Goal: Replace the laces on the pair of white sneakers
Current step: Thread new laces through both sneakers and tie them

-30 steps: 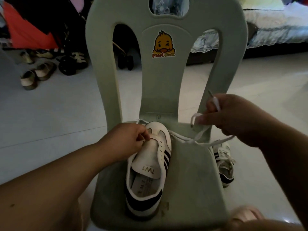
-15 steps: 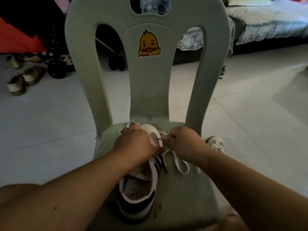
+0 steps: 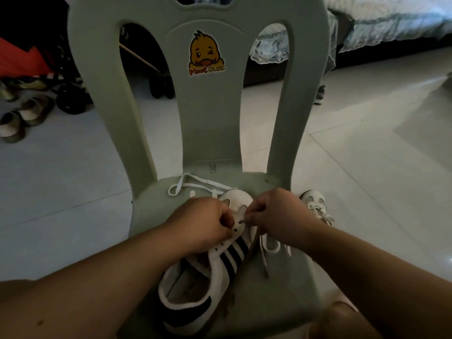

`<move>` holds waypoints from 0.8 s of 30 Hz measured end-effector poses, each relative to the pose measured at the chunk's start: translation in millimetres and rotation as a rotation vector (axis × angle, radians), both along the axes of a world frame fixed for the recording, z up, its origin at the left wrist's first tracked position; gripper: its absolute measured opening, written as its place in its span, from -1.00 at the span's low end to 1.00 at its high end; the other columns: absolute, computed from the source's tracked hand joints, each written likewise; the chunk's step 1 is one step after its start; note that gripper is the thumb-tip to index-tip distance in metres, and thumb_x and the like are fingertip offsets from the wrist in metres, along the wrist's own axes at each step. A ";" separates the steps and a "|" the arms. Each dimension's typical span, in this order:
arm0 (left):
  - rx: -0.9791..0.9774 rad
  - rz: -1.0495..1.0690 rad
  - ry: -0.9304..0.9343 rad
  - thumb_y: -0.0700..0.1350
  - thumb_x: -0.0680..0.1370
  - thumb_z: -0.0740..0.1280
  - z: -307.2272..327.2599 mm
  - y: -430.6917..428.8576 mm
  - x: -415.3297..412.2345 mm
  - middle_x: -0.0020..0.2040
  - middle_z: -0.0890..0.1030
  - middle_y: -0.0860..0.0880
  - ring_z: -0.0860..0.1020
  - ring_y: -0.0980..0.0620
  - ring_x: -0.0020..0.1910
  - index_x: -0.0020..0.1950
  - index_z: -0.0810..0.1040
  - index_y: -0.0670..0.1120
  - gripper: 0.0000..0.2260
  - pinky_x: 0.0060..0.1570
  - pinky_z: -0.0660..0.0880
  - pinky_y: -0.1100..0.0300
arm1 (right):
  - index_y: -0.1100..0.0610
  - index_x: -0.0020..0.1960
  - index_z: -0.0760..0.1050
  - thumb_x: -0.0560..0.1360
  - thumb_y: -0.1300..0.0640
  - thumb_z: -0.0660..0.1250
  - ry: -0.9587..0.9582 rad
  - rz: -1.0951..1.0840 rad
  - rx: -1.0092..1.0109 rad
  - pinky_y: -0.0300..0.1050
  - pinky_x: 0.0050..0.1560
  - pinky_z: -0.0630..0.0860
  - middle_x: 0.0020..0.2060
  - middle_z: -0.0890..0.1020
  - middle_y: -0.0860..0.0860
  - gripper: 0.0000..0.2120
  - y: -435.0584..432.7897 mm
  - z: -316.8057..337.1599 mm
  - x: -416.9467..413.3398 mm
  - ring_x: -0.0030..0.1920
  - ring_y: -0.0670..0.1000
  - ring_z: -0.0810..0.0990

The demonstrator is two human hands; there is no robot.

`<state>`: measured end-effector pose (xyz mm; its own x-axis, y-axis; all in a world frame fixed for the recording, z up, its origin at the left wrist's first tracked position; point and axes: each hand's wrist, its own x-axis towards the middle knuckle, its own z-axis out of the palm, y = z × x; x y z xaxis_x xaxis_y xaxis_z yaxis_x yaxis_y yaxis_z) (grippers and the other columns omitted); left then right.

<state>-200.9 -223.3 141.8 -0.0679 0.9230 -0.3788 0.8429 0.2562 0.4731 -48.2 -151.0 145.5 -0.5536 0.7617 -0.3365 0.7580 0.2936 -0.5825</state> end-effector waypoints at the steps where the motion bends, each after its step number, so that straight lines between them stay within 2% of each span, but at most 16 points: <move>1: -0.017 -0.013 0.002 -0.04 0.47 0.40 -1.2 1.3 2.0 -0.16 0.59 0.14 0.55 0.14 -0.10 -0.23 0.54 0.13 -0.90 -0.07 0.48 0.24 | 0.01 -0.18 0.64 0.48 0.09 0.39 0.000 -0.004 -0.001 -0.36 -0.30 0.51 -0.33 0.66 -0.07 -0.92 -1.4 -2.1 2.1 -0.33 -0.16 0.61; 3: -0.012 0.021 0.009 -0.05 0.49 0.34 -3.9 3.3 6.1 -0.13 0.63 0.08 0.57 0.10 -0.11 -0.18 0.61 0.07 -0.92 -0.10 0.49 0.23 | 0.00 -0.14 0.66 0.49 0.09 0.38 0.000 0.002 0.010 -0.38 -0.30 0.47 -0.31 0.67 -0.07 -0.92 -4.3 -4.9 4.2 -0.31 -0.15 0.61; 5: -0.001 0.111 0.002 -0.01 0.50 0.28 -4.9 5.3 8.9 -0.14 0.65 0.00 0.58 0.03 -0.16 -0.13 0.66 -0.02 -0.82 -0.12 0.53 0.14 | 0.00 -0.09 0.66 0.49 0.09 0.37 0.007 0.026 0.040 -0.36 -0.23 0.48 -0.24 0.68 -0.08 -0.91 -6.0 -5.8 4.9 -0.25 -0.13 0.61; 8: -0.045 0.176 -0.030 0.10 0.43 0.35 -6.0 5.6 10.7 -0.21 0.65 -0.01 0.59 0.02 -0.21 -0.13 0.67 -0.02 -0.78 -0.16 0.53 0.11 | 0.00 -0.04 0.65 0.47 0.08 0.39 0.000 0.041 0.087 -0.43 -0.24 0.39 -0.14 0.67 -0.10 -0.90 -7.3 -4.1 4.1 -0.18 -0.14 0.58; 11: -0.103 0.209 -0.051 0.17 0.30 0.43 -6.5 4.7 13.5 -0.20 0.67 0.03 0.61 0.08 -0.20 -0.15 0.70 0.02 -0.73 -0.09 0.58 0.07 | 0.02 0.00 0.64 0.48 0.10 0.37 -0.019 0.054 0.106 -0.34 -0.16 0.40 -0.11 0.67 -0.07 -0.87 -6.1 -0.2 4.3 -0.13 -0.11 0.57; 14: -0.130 0.227 -0.092 0.06 0.35 0.48 -5.9 6.5 16.3 -0.14 0.69 0.02 0.61 0.09 -0.14 -0.13 0.71 -0.01 -0.81 -0.03 0.57 0.09 | 0.03 0.02 0.63 0.48 0.12 0.35 -0.020 0.072 0.123 -0.32 -0.13 0.38 -0.11 0.65 -0.06 -0.85 -5.6 3.3 4.1 -0.12 -0.09 0.56; 17: -0.091 0.276 -0.170 -0.09 0.38 0.50 -4.2 5.8 16.6 -0.20 0.65 0.06 0.57 0.15 -0.20 -0.14 0.69 -0.03 -0.91 -0.17 0.49 0.27 | 0.02 0.02 0.63 0.47 0.14 0.35 -0.015 0.070 0.125 -0.33 -0.15 0.36 -0.19 0.59 -0.09 -0.85 -5.9 2.6 3.3 -0.13 -0.10 0.55; 18: -0.078 0.293 -0.195 -0.11 0.39 0.50 -4.0 4.7 16.9 -0.22 0.62 0.08 0.56 0.17 -0.21 -0.12 0.68 -0.03 -0.90 -0.21 0.46 0.32 | 0.02 0.02 0.63 0.47 0.14 0.36 -0.013 0.067 0.119 -0.33 -0.15 0.35 -0.21 0.56 -0.11 -0.85 -5.8 2.3 3.2 -0.14 -0.11 0.54; 21: -0.043 0.331 -0.243 -0.10 0.41 0.49 -5.4 -0.4 17.1 -0.13 0.59 0.12 0.55 0.17 -0.10 0.01 0.67 -0.03 -0.81 -0.18 0.42 0.29 | 0.01 -0.01 0.61 0.46 0.14 0.38 0.006 0.052 0.096 -0.33 -0.18 0.39 -0.26 0.52 -0.16 -0.87 -3.6 2.3 2.7 -0.17 -0.12 0.54; 24: -0.002 0.336 -0.269 -0.10 0.42 0.49 -6.8 -5.3 15.8 -0.03 0.58 0.12 0.53 0.19 -0.04 0.09 0.66 -0.02 -0.75 -0.05 0.37 0.30 | -0.06 -0.17 0.53 0.43 0.14 0.41 0.050 0.007 0.070 -0.44 -0.32 0.37 -0.35 0.50 -0.19 -0.88 -1.8 3.7 1.6 -0.29 -0.20 0.50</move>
